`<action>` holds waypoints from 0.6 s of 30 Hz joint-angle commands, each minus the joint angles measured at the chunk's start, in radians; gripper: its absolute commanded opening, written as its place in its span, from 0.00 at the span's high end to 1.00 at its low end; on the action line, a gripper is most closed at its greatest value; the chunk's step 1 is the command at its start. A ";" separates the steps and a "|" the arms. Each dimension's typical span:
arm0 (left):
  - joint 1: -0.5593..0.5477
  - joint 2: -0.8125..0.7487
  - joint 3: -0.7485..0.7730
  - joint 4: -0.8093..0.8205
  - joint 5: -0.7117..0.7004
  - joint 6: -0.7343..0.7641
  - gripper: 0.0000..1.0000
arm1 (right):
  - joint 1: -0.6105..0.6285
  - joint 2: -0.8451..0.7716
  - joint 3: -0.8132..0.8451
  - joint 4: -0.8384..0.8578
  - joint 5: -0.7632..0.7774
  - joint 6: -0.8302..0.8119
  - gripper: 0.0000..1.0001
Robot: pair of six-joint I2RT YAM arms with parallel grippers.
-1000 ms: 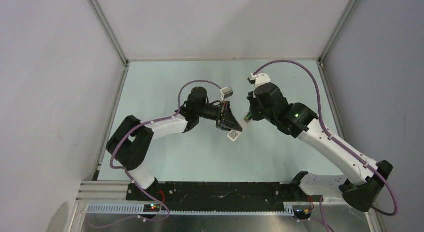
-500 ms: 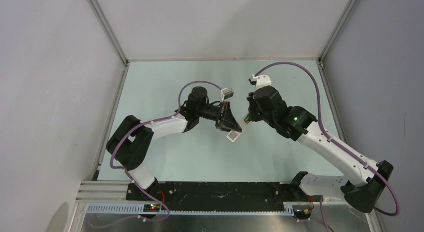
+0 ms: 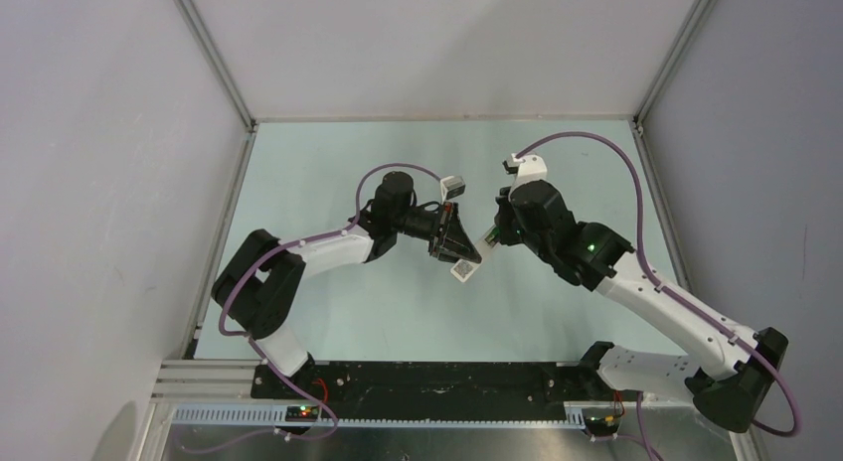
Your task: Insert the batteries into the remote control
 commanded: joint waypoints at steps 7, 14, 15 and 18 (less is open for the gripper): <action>0.007 -0.036 0.111 0.098 -0.032 -0.039 1.00 | 0.085 -0.021 -0.098 0.066 0.031 0.031 0.91; 0.018 -0.043 0.134 0.107 -0.021 -0.067 1.00 | 0.122 -0.030 -0.176 0.160 0.079 0.043 0.91; 0.018 -0.043 0.133 0.108 -0.022 -0.070 1.00 | 0.130 -0.033 -0.185 0.168 0.088 0.043 0.92; 0.019 -0.043 0.133 0.115 -0.022 -0.078 1.00 | 0.147 -0.033 -0.203 0.194 0.110 0.046 0.92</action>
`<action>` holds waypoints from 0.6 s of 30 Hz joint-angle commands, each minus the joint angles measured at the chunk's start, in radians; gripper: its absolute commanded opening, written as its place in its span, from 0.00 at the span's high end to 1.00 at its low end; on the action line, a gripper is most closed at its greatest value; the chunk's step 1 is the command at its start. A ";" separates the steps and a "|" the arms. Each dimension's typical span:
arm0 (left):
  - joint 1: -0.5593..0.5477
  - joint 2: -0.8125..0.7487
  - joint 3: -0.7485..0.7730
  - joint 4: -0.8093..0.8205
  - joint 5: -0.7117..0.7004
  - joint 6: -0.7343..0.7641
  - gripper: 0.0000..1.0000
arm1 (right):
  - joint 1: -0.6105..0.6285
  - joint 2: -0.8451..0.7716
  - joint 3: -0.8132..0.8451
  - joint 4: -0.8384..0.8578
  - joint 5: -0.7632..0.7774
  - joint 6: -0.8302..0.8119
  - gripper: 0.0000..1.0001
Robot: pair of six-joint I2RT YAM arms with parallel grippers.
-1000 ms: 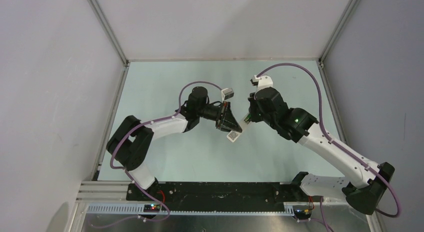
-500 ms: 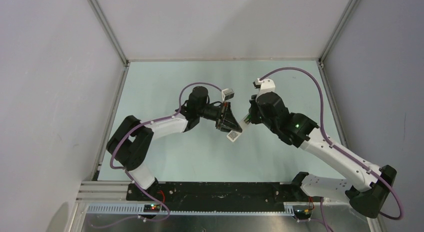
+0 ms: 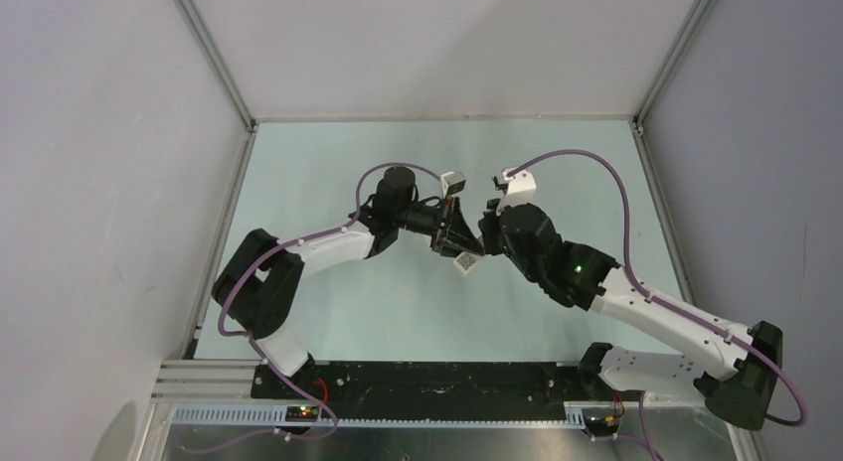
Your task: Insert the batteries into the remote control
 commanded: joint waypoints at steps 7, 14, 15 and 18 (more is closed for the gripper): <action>0.012 -0.037 0.084 0.185 0.012 -0.009 1.00 | 0.035 -0.006 -0.067 -0.012 0.003 0.047 0.92; 0.012 -0.020 0.038 0.187 0.021 0.035 1.00 | -0.056 -0.082 -0.058 0.019 -0.128 0.102 0.81; 0.012 -0.017 0.029 0.187 0.019 0.038 1.00 | -0.063 -0.090 -0.055 0.018 -0.138 0.110 0.73; 0.012 -0.007 0.017 0.187 0.013 0.045 1.00 | -0.102 -0.129 -0.039 0.014 -0.177 0.126 0.61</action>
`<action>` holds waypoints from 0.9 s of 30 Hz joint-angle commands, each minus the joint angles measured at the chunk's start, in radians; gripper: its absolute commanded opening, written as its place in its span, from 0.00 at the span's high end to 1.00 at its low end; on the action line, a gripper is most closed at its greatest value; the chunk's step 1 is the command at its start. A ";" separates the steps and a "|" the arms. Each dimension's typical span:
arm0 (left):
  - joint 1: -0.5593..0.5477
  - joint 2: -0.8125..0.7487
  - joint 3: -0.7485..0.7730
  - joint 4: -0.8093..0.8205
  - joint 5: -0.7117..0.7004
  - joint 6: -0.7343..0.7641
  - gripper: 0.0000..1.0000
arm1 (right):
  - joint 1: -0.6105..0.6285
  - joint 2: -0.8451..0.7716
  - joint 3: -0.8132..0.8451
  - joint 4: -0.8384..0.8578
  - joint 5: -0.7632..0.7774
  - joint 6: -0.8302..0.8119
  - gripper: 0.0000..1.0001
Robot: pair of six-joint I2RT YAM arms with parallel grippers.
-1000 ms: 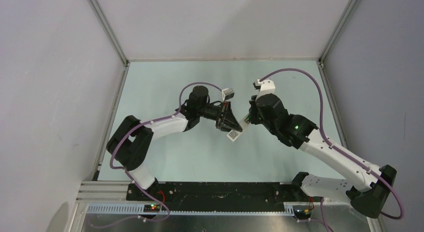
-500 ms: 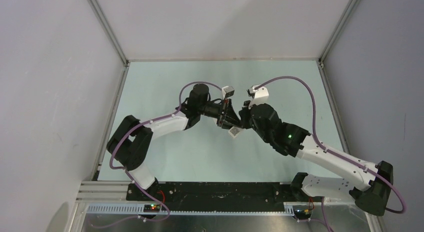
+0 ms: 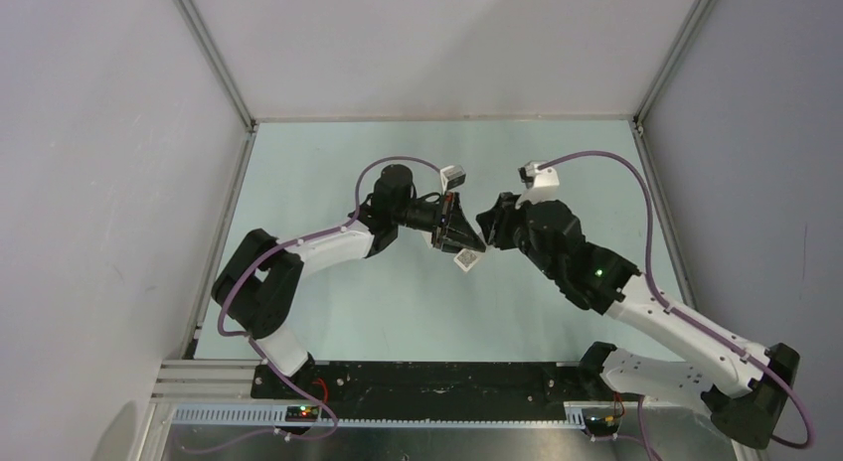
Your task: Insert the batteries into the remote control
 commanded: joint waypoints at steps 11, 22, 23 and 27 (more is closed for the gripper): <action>0.013 0.019 0.010 0.114 0.010 0.036 1.00 | -0.104 -0.098 0.036 -0.153 -0.071 -0.003 0.60; 0.012 0.028 -0.001 0.115 0.010 0.037 1.00 | -0.118 -0.110 0.036 -0.125 -0.057 -0.047 0.62; 0.012 0.029 -0.002 0.115 0.010 0.038 1.00 | -0.120 -0.110 0.036 -0.121 -0.060 -0.049 0.64; 0.013 0.036 -0.007 0.115 0.012 0.044 1.00 | -0.147 -0.094 0.053 -0.111 -0.106 -0.077 0.75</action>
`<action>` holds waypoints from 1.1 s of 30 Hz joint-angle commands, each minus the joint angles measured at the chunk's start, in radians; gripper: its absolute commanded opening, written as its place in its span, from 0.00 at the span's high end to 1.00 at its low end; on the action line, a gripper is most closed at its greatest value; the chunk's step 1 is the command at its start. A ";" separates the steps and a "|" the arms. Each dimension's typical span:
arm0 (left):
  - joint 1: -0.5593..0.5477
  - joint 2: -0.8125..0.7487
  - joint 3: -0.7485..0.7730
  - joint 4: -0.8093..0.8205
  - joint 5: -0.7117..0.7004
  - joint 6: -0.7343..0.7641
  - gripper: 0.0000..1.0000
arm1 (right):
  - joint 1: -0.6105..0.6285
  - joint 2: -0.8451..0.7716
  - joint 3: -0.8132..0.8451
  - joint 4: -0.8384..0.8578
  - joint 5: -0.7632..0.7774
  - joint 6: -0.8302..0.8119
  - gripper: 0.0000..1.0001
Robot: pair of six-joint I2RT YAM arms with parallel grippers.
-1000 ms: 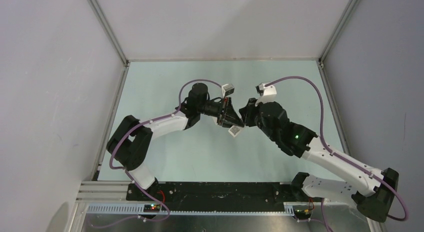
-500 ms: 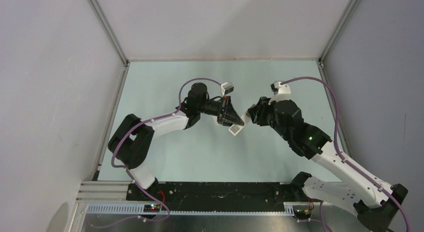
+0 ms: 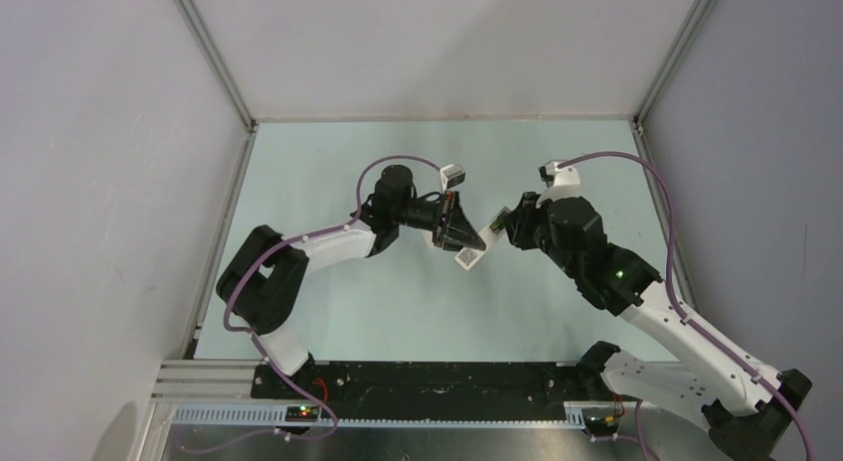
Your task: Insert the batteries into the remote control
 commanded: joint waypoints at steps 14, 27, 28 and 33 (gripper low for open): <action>0.005 0.017 -0.022 0.059 0.021 0.048 1.00 | -0.080 0.064 0.085 -0.017 -0.089 -0.074 0.65; 0.005 0.012 -0.024 0.059 0.019 0.049 1.00 | -0.088 0.117 0.085 -0.033 -0.133 -0.086 0.76; 0.005 0.012 -0.023 0.059 0.019 0.049 1.00 | -0.089 0.119 0.085 -0.034 -0.135 -0.086 0.77; 0.007 0.015 -0.008 0.058 0.025 0.045 1.00 | -0.088 0.129 0.085 -0.049 -0.141 -0.092 0.84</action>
